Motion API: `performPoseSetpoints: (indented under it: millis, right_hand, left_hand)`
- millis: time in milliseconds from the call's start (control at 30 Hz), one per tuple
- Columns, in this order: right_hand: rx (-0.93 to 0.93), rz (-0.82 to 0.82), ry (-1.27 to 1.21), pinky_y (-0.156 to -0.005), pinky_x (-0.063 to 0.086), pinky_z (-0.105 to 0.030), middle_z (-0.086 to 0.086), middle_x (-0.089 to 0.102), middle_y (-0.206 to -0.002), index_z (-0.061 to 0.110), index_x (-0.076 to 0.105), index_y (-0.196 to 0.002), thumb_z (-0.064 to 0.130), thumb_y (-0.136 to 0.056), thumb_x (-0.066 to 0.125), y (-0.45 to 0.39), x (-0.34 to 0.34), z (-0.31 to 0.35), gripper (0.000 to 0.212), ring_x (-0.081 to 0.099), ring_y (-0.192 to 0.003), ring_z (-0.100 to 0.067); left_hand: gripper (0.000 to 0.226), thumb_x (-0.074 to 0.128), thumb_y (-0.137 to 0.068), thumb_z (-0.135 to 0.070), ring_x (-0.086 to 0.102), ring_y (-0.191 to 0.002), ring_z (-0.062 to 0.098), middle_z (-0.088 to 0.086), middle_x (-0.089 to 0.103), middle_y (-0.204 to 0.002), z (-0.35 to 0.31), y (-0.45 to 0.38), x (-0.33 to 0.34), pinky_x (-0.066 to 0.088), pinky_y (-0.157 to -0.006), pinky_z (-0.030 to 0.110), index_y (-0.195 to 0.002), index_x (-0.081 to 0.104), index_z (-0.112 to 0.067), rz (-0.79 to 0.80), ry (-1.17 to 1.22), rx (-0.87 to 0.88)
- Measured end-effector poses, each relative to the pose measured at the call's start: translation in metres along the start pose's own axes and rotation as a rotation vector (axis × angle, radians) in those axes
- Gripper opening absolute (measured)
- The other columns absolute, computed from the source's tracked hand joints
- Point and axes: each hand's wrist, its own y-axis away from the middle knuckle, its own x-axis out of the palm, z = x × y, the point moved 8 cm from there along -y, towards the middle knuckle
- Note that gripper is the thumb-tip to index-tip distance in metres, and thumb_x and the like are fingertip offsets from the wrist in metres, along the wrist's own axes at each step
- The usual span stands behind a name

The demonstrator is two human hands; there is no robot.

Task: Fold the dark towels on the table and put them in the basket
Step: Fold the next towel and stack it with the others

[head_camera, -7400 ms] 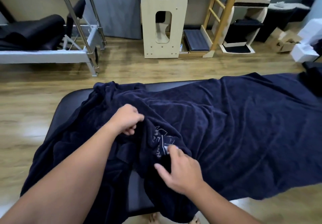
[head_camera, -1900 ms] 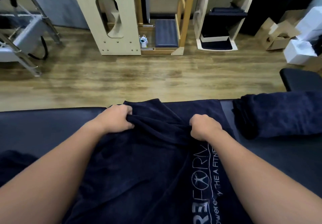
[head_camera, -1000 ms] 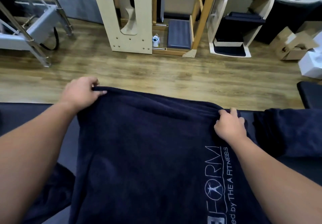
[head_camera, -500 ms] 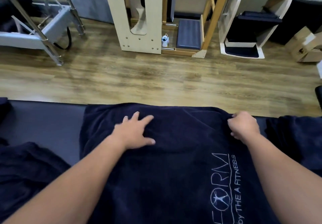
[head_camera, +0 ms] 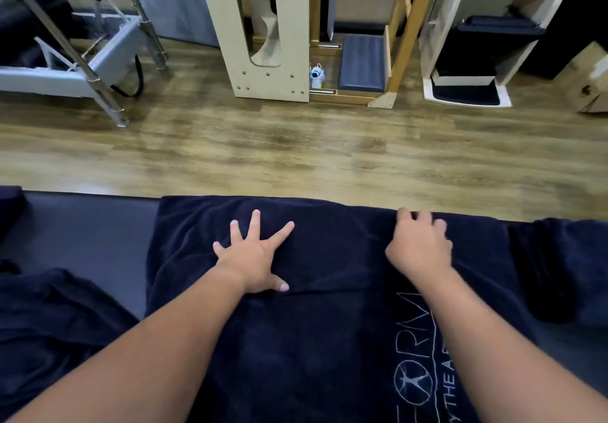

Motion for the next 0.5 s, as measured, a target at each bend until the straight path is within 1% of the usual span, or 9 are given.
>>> performPoseSetpoints:
  millis: [100, 167, 233, 300, 333, 367, 433, 467, 500]
  right_hand:
    - [-0.201, -0.085, 0.034, -0.103, 0.038, -0.054, -0.01, 0.037, -0.147, 0.021, 0.04, -0.142, 0.02, -0.086, 0.053, 0.033, 0.023, 0.051, 0.057, 0.035, -0.131, -0.037]
    - [-0.305, -0.099, 0.029, -0.11, 0.031, -0.061, -0.011, 0.031, -0.153, 0.023, 0.038, -0.144, 0.031, -0.089, 0.057, 0.058, 0.037, 0.086, 0.059, 0.027, -0.14, -0.037]
    - [-0.351, -0.014, 0.036, -0.113, 0.015, -0.071, -0.013, 0.012, -0.163, 0.03, 0.026, -0.152, 0.043, -0.092, 0.058, 0.076, 0.055, 0.115, 0.07, 0.005, -0.149, -0.043]
    - [-0.317, 0.064, 0.062, -0.11, 0.002, -0.077, -0.008, -0.006, -0.167, 0.036, 0.011, -0.156, 0.049, -0.09, 0.058, 0.084, 0.068, 0.127, 0.082, -0.015, -0.149, -0.046]
    - [-0.28, 0.065, 0.066, -0.108, -0.002, -0.079, -0.006, -0.009, -0.167, 0.038, 0.008, -0.155, 0.047, -0.09, 0.058, 0.083, 0.068, 0.129, 0.083, -0.019, -0.148, -0.047]
    - [-0.245, 0.053, 0.07, -0.107, -0.004, -0.08, -0.005, -0.01, -0.167, 0.039, 0.006, -0.154, 0.04, -0.089, 0.056, 0.082, 0.066, 0.129, 0.082, -0.021, -0.147, -0.048]
    - [-0.215, 0.039, 0.115, -0.107, -0.006, -0.079, -0.006, -0.008, -0.168, 0.038, 0.006, -0.154, 0.029, -0.087, 0.051, 0.083, 0.064, 0.132, 0.082, -0.021, -0.146, -0.051]
    - [-0.205, 0.038, 0.135, -0.108, -0.006, -0.078, -0.007, -0.008, -0.168, 0.038, 0.005, -0.154, 0.027, -0.087, 0.05, 0.083, 0.064, 0.132, 0.082, -0.021, -0.146, -0.051]
    - [-0.189, 0.036, 0.15, -0.109, -0.006, -0.078, -0.007, -0.008, -0.168, 0.037, 0.005, -0.154, 0.026, -0.088, 0.05, 0.084, 0.064, 0.134, 0.081, -0.02, -0.147, -0.051]
  left_hand:
    - [0.119, 0.078, -0.074, -0.063, -0.022, -0.15, 0.045, 0.0, -0.039, -0.16, 0.001, -0.001, 0.001, 0.013, -0.114, 0.075, -0.142, -0.02, -0.069, -0.002, -0.002, 0.003]
    - [0.118, 0.076, -0.074, -0.066, -0.022, -0.15, 0.044, 0.0, -0.039, -0.16, 0.003, -0.002, 0.001, 0.014, -0.114, 0.074, -0.142, -0.021, -0.069, -0.011, -0.015, 0.016]
    - [0.117, 0.074, -0.073, -0.07, -0.021, -0.151, 0.044, 0.0, -0.037, -0.162, 0.004, 0.001, 0.001, 0.017, -0.114, 0.073, -0.142, -0.021, -0.068, -0.019, -0.041, 0.046]
    - [0.115, 0.072, -0.071, -0.074, -0.013, -0.153, 0.042, -0.002, -0.029, -0.165, 0.007, 0.004, -0.002, 0.025, -0.114, 0.069, -0.146, -0.015, -0.066, -0.024, -0.043, 0.096]
    - [0.11, 0.071, -0.072, -0.073, -0.004, -0.155, 0.038, -0.004, -0.019, -0.168, 0.012, 0.004, -0.008, 0.03, -0.113, 0.063, -0.15, -0.006, -0.062, -0.051, -0.036, 0.126]
    - [0.1, 0.07, -0.076, -0.069, 0.011, -0.155, 0.033, -0.005, -0.002, -0.17, 0.023, 0.002, -0.019, 0.035, -0.113, 0.056, -0.154, 0.009, -0.056, -0.104, 0.002, 0.157]
    - [0.068, 0.069, -0.088, -0.047, 0.043, -0.14, 0.026, 0.0, 0.038, -0.157, 0.062, -0.004, -0.05, 0.041, -0.111, 0.042, -0.149, 0.043, -0.034, -0.297, 0.246, 0.183]
    - [0.053, 0.066, -0.092, -0.033, 0.05, -0.132, 0.028, 0.005, 0.049, -0.146, 0.091, -0.01, -0.065, 0.042, -0.109, 0.04, -0.142, 0.052, -0.024, -0.397, 0.336, 0.124]
    - [0.045, 0.062, -0.094, -0.024, 0.05, -0.129, 0.033, 0.01, 0.052, -0.139, 0.125, -0.016, -0.077, 0.043, -0.106, 0.042, -0.138, 0.054, -0.019, -0.473, 0.353, 0.011]
